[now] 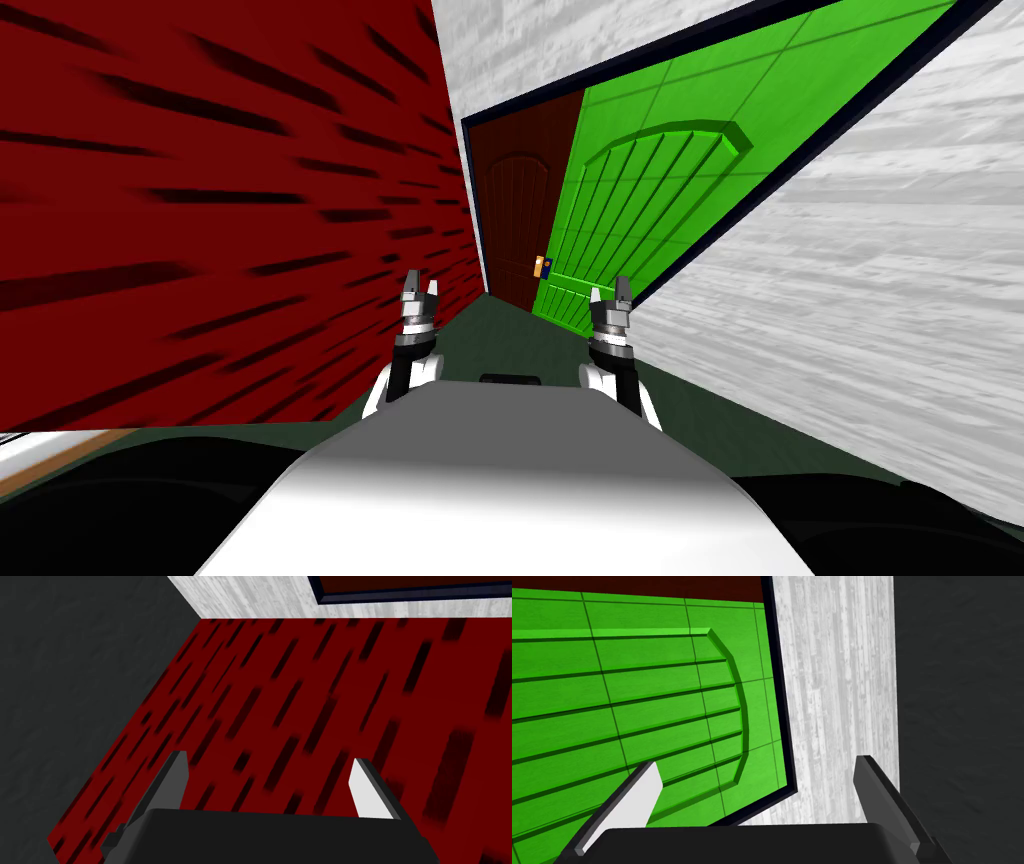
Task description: Pull the door open
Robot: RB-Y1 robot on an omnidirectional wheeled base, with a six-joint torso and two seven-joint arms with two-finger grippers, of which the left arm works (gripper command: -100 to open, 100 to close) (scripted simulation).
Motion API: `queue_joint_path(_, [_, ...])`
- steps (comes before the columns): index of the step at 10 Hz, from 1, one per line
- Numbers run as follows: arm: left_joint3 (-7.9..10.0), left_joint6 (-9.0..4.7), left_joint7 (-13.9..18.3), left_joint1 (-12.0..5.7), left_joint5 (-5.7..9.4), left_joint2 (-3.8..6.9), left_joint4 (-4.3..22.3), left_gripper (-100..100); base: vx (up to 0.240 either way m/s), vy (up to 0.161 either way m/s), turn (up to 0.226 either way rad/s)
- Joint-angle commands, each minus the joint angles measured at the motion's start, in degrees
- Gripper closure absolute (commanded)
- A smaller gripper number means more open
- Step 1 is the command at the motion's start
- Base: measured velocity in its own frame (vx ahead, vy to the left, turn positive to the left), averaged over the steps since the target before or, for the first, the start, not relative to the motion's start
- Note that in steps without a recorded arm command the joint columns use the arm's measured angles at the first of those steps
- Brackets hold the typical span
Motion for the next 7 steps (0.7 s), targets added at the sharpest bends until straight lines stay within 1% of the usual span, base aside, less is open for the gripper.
queue_joint_path(1, [-0.21, 0.13, -0.1, -0.98, 0.41, 0.52, 1.8, -100, 0.048, -0.014, -0.080])
queue_joint_path(2, [-0.29, 0.18, -0.1, -1.36, 0.57, 0.70, 2.5, -100, 0.080, -0.020, -0.061])
queue_joint_path(3, [-0.46, 0.28, -0.1, -2.15, 0.90, 1.08, 4.0, -100, 0.099, -0.026, -0.061])
queue_joint_path(7, [-0.95, 0.58, -0.3, -4.41, 1.85, 2.01, 8.2, -100, 0.094, -0.024, -0.060])
